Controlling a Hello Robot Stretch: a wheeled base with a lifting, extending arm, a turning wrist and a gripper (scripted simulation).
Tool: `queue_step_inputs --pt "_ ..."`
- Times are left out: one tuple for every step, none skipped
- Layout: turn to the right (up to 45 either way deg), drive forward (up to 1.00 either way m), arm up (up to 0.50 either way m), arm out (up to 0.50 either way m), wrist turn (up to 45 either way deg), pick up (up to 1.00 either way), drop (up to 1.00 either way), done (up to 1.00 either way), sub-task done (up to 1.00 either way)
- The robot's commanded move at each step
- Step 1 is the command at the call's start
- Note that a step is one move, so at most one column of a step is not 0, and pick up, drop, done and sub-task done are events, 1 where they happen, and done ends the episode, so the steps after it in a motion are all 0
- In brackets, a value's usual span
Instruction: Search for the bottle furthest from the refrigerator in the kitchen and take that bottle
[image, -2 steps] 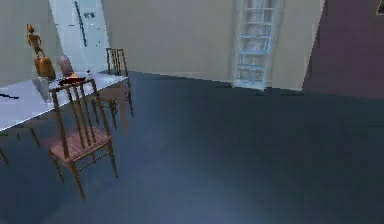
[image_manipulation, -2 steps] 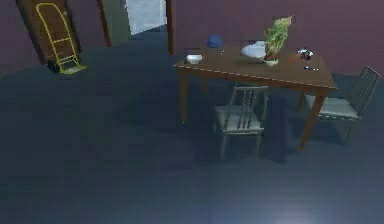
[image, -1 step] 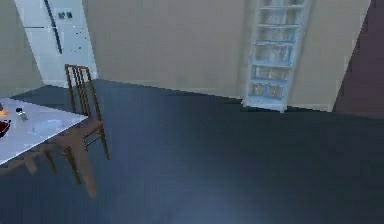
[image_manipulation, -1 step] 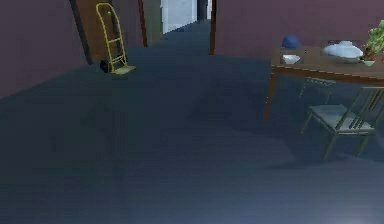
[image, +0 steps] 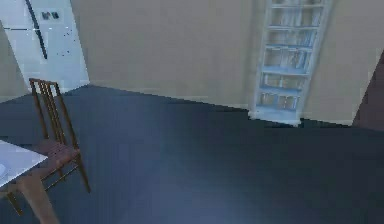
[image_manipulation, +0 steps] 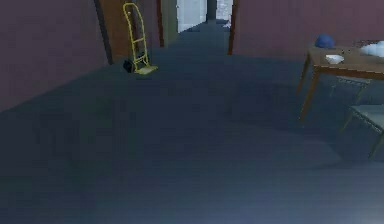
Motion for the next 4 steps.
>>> queue_step_inputs --pt "-33.0 0.00 0.00 0.00 0.0 0.00 0.00 0.00 0.00" --pt "0.0 0.60 0.00 0.00 0.0 0.00 0.00 0.00 0.00" --pt "30.0 0.00 0.00 0.00 0.0 0.00 0.00 0.00 0.00" --pt "0.0 1.00 0.00 0.00 0.0 0.00 0.00 0.00 0.00"
